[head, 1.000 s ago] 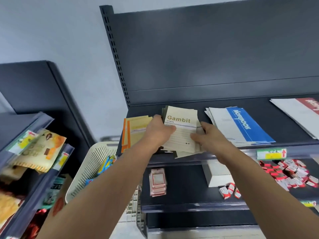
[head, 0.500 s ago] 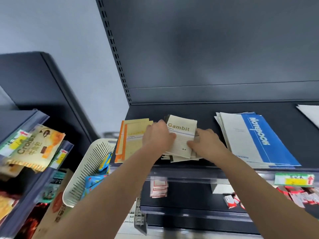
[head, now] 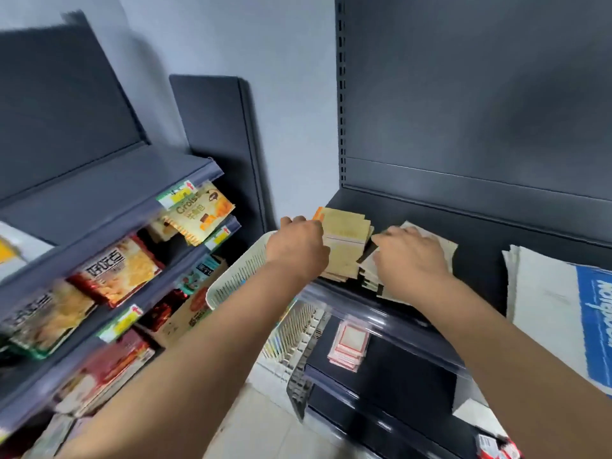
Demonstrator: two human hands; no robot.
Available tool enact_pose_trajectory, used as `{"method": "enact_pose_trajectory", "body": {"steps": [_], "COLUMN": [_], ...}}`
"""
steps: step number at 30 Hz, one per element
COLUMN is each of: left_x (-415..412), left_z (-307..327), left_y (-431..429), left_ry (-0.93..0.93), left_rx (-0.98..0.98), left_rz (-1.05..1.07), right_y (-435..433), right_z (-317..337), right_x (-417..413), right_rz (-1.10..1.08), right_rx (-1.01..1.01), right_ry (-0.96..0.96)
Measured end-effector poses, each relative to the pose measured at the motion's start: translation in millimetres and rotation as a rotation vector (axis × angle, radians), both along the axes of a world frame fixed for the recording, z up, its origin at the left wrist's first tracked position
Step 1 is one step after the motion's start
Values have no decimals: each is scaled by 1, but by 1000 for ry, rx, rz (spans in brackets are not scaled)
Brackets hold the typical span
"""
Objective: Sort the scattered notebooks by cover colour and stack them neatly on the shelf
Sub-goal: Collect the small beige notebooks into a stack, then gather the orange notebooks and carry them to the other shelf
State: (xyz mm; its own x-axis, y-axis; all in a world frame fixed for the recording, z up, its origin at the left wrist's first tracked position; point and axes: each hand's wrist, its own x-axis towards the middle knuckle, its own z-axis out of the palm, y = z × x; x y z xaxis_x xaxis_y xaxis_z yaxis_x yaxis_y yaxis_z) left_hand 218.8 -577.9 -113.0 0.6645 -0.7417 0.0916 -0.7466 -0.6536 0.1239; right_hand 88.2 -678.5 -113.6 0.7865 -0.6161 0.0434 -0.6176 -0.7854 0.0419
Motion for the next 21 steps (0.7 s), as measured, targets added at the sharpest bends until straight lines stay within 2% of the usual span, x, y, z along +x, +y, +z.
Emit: {"method": "enact_pose_trajectory", "body": {"steps": [6,11,16,21], "left_x": [23,25,35,59], "left_z": [8,22,30,28], "left_y": [126,250,357,443], "left_ry": [151,172,165,163], "left_rx": [-39,-79,-142,-165], "left_rz": [324,538,730,797], "right_y": [77,172,262,352], "right_z": [5,10,16,18], "right_x": [71,114,153,195], "right_rz": [417,715,875,940], "right_rx": [80,180,189,224], "right_ry": [-94,-120,-159,-201]}}
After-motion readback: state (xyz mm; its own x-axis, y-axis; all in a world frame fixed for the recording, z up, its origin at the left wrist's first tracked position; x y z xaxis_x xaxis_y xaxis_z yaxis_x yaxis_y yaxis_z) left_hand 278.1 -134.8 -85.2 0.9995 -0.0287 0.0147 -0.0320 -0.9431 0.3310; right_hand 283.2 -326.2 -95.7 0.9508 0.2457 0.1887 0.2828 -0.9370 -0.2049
